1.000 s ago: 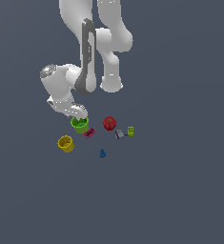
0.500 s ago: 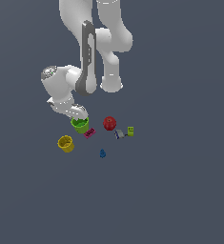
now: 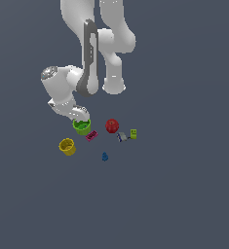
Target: Pick up a designated object from a clutter of objects.
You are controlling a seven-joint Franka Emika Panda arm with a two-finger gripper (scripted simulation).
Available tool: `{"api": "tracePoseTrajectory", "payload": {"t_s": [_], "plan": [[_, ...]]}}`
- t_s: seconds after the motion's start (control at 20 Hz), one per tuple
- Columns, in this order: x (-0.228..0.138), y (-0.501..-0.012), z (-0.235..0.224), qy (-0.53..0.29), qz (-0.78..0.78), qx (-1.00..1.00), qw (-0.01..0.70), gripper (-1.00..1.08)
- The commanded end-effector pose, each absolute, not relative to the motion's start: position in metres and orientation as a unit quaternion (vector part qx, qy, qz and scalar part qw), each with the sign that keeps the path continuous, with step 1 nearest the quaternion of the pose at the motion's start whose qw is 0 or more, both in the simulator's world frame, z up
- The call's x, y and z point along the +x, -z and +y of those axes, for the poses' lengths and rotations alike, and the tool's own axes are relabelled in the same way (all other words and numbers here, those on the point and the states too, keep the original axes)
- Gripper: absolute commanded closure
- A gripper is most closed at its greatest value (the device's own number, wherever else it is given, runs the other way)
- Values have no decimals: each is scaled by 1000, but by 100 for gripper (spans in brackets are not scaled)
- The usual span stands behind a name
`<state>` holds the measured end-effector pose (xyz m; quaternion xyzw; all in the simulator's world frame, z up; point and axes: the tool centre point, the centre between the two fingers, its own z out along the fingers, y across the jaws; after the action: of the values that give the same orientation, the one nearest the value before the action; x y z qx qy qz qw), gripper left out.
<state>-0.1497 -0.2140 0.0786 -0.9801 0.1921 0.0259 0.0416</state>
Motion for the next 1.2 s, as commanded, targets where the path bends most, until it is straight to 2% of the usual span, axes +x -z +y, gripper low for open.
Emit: {"api": "tracePoseTrajectory", "payload": {"t_s": [0.0, 0.45, 1.15], "plan": [[-148, -86, -215, -25, 192, -980, 41, 108], [-144, -136, -220, -26, 193, -980, 40, 108], [-130, -264, -231, -26, 194, -980, 38, 108]]}}
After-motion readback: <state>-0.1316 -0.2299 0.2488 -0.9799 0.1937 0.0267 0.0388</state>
